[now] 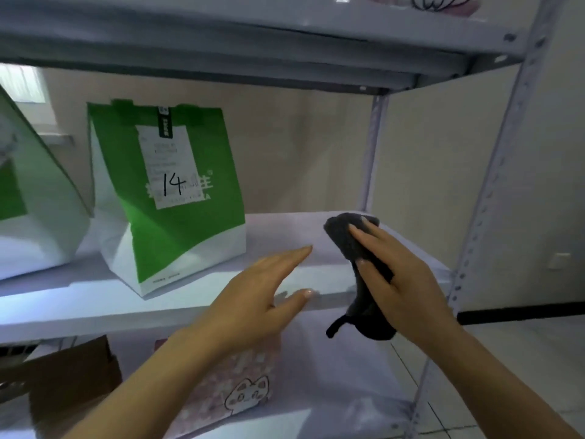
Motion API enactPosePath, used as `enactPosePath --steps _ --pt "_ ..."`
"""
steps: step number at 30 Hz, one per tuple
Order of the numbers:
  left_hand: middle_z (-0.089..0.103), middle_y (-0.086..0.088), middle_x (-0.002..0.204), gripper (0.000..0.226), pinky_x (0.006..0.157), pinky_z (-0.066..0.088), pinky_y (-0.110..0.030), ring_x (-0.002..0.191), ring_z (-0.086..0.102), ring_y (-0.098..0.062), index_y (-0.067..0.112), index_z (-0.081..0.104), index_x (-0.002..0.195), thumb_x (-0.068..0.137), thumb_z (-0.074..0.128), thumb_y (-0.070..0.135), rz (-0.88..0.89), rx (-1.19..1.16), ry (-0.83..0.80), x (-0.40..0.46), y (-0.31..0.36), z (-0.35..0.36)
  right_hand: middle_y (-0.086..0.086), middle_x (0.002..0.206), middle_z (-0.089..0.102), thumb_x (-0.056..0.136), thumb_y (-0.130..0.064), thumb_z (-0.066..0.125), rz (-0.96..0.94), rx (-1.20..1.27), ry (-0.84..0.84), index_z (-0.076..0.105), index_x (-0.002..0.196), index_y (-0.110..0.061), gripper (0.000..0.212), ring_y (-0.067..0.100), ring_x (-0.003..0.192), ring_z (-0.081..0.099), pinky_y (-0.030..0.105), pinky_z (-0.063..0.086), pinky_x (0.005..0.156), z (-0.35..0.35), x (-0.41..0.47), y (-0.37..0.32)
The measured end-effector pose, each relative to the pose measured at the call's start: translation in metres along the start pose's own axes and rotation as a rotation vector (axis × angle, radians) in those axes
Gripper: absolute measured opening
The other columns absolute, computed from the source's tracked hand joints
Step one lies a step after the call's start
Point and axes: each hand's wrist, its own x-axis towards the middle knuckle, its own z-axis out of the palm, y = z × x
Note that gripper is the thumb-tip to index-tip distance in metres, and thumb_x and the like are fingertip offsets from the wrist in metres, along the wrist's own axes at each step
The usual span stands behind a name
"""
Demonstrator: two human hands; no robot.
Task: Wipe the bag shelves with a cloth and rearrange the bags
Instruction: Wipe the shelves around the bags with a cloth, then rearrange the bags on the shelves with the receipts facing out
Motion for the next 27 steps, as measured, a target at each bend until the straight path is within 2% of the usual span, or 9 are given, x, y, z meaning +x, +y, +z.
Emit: enactPosePath --steps 1,4,8,10,13,15,17,24,27 --pt "0.029 0.027 0.146 0.059 0.105 0.022 -0.012 0.133 0.026 0.007 0.041 0.023 0.146 0.092 0.039 0.058 -0.019 0.041 -0.016 0.006 0.0 -0.001 -0.017 0.148 0.034 0.095 -0.018 0.049 0.035 -0.101 -0.014 0.045 0.138 -0.03 0.045 0.0 0.129 0.037 0.008 0.028 0.1 0.0 0.012 0.009" --pt "0.029 0.014 0.153 0.057 0.109 0.021 -0.021 0.139 0.026 -0.005 0.031 0.027 0.148 0.095 0.037 0.052 -0.119 0.155 -0.1 0.02 -0.013 0.008 -0.005 0.15 0.037 0.097 -0.016 0.043 0.167 -0.32 -0.097 0.044 0.14 -0.021 0.044 0.021 0.125 0.047 0.028 0.039 0.097 0.007 0.04 0.049" --pt "0.033 0.006 0.153 0.066 0.112 0.021 -0.027 0.14 0.029 -0.013 0.026 0.03 0.147 0.092 0.023 0.062 -0.231 0.237 -0.18 0.03 -0.033 0.026 0.0 0.138 0.054 0.097 -0.02 0.04 0.331 -0.302 -0.144 0.05 0.136 -0.025 0.041 0.026 0.117 0.054 0.032 0.042 0.094 0.014 0.056 0.088" --pt "0.033 0.005 0.153 0.087 0.112 0.021 -0.029 0.14 0.029 -0.014 0.025 0.03 0.147 0.078 0.007 0.074 -0.255 0.263 -0.199 0.034 -0.038 0.032 0.002 0.135 0.055 0.098 -0.026 0.038 0.38 -0.271 -0.163 0.053 0.133 -0.028 0.038 0.026 0.117 0.053 0.032 0.042 0.093 0.019 0.06 0.092" --pt "0.039 0.005 0.149 0.104 0.11 0.026 -0.031 0.136 0.034 -0.015 0.025 0.034 0.144 0.064 -0.006 0.077 -0.293 0.276 -0.191 0.038 -0.047 0.039 0.005 0.149 0.037 0.098 -0.043 0.027 0.408 -0.402 -0.392 0.046 0.135 -0.032 0.042 0.027 0.135 0.034 0.044 0.031 0.107 0.027 0.066 0.095" --pt "0.048 0.005 0.14 0.103 0.103 0.032 -0.032 0.128 0.042 -0.016 0.025 0.04 0.138 0.064 -0.009 0.078 -0.267 0.324 -0.173 0.04 -0.052 0.043 0.001 0.159 0.014 0.097 -0.053 0.019 0.444 -0.469 -0.549 0.028 0.144 -0.036 0.052 0.028 0.144 0.014 0.054 0.014 0.113 0.027 0.07 0.099" --pt "0.048 0.006 0.137 0.105 0.101 0.032 -0.032 0.128 0.042 -0.017 0.025 0.041 0.134 0.062 -0.013 0.078 -0.252 0.365 -0.182 0.04 -0.053 0.045 -0.003 0.161 -0.001 0.095 -0.057 0.016 0.474 -0.507 -0.623 0.012 0.149 -0.037 0.057 0.027 0.146 0.001 0.058 0.004 0.114 0.025 0.072 0.103" --pt "0.035 0.002 0.151 0.104 0.111 0.023 -0.033 0.138 0.031 -0.017 0.025 0.034 0.143 0.067 -0.004 0.083 -0.286 0.366 -0.257 0.04 -0.046 0.04 -0.005 0.16 -0.007 0.088 -0.07 0.019 0.478 -0.53 -0.664 0.005 0.148 -0.043 0.068 0.03 0.146 -0.004 0.061 0.003 0.113 0.026 0.073 0.109" --pt "0.032 0.003 0.153 0.076 0.113 0.023 -0.031 0.139 0.029 -0.016 0.026 0.031 0.146 0.086 0.018 0.071 -0.294 0.331 -0.204 0.037 -0.047 0.039 -0.004 0.16 -0.001 0.086 -0.072 0.017 0.476 -0.517 -0.633 0.012 0.147 -0.045 0.066 0.031 0.146 0.0 0.061 0.003 0.112 0.025 0.072 0.107"
